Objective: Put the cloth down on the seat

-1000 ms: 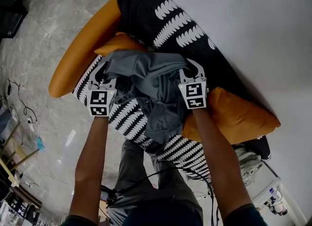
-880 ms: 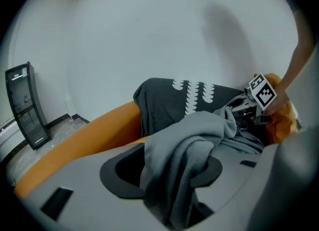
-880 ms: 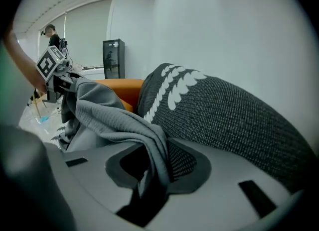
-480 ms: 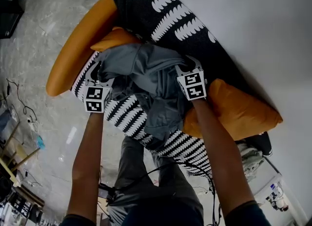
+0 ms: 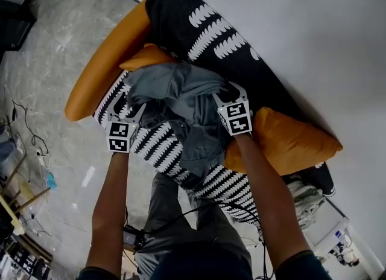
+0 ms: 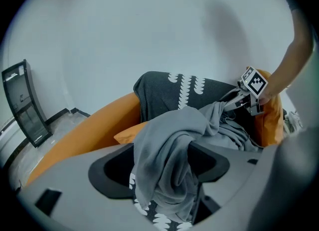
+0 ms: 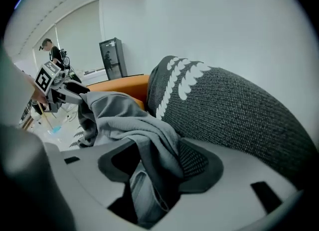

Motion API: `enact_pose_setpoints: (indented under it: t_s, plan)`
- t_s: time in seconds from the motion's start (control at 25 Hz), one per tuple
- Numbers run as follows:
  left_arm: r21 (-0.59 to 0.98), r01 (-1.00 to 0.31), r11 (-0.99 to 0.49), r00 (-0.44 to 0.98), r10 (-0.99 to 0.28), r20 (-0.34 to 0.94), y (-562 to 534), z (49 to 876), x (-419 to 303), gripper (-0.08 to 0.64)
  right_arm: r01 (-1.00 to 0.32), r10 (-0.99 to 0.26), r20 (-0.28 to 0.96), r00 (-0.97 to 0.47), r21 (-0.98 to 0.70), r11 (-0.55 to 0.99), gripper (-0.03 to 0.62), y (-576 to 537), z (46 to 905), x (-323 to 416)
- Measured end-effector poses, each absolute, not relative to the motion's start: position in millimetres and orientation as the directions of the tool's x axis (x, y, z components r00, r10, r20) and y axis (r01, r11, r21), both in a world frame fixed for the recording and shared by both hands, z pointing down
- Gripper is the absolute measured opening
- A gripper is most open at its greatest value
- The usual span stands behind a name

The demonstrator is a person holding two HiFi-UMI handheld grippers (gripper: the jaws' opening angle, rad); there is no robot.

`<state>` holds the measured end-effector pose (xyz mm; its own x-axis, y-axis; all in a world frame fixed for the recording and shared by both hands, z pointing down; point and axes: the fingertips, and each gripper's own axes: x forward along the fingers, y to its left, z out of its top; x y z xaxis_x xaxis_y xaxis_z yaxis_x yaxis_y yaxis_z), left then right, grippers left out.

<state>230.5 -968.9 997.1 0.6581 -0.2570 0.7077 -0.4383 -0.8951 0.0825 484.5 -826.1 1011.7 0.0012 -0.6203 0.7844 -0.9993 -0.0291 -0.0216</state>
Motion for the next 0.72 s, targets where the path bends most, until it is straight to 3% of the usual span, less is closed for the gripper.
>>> enact_pose_setpoints:
  t_s: [0.4,0.44,0.56,0.72]
  plan:
    - [0.082,-0.401,-0.912,0.723,-0.260,0.641,-938.2,929.2,232.9,0.319,-0.999,-0.753,0.658,-0.021,-0.048,-0.013,0.236,-823.4,922.0,442.0]
    - [0.081,-0.399,-0.914,0.734,-0.264,0.626,-935.7,918.9,233.5,0.316,-0.999,-0.774,0.633,-0.026,-0.038,0.003,0.219,-825.9,906.8,435.4]
    - [0.065,-0.390,-0.918,0.766,-0.285,0.576,-927.2,887.0,232.9,0.269,-0.998,-0.822,0.567,-0.046,0.016,0.067,0.060,-827.9,862.8,411.2]
    - [0.052,-0.396,-0.917,0.816,-0.325,0.478,-914.3,831.1,226.8,0.179,-0.988,-0.856,0.510,-0.090,0.062,0.140,0.015,-817.9,811.4,376.1]
